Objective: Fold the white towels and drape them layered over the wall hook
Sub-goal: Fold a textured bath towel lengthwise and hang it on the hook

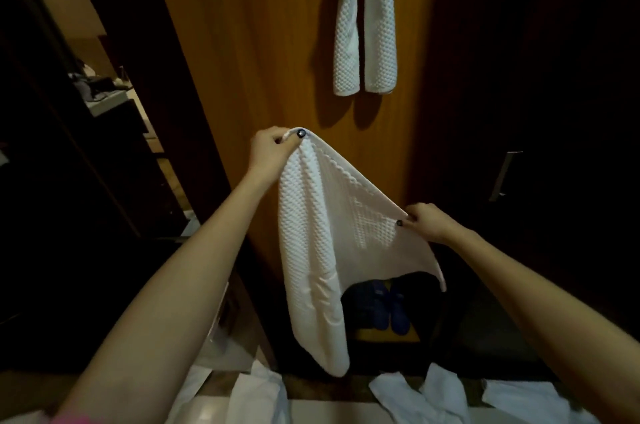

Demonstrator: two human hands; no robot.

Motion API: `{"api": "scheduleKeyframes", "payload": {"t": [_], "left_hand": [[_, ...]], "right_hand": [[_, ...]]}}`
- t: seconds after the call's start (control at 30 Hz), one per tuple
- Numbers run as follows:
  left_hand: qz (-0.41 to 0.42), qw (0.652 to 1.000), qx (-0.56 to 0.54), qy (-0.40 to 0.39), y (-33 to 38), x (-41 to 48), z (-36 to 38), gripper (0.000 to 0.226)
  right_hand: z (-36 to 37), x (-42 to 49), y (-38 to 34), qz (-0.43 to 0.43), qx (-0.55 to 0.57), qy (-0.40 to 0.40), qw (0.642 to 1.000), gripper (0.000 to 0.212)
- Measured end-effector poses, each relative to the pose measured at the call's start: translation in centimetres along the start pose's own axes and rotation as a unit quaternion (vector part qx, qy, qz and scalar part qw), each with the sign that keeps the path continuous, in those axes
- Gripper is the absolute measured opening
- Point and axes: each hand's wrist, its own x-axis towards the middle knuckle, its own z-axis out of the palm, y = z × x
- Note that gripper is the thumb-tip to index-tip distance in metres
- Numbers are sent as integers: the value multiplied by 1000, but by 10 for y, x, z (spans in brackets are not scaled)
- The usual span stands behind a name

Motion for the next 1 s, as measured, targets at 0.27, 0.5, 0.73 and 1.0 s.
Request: {"api": "scheduleKeyframes", "payload": {"t": [0.27,0.5,0.73,1.0], "left_hand": [[-73,997,32,11,-37,-6,-22,20],[-98,992,9,-82,-36,-18,10,20],[14,982,-25,-184,-6,-27,51,26],[37,972,16,-231,26,-30,84,17]], "right_hand": [[-8,10,-17,-42,167,90,981,34],[-30,10,-52,-49,314,166,934,23],[-68,-12,-51,-93,499,184,842,36],[-91,-34,-39,-84,400,206,889,16]]}}
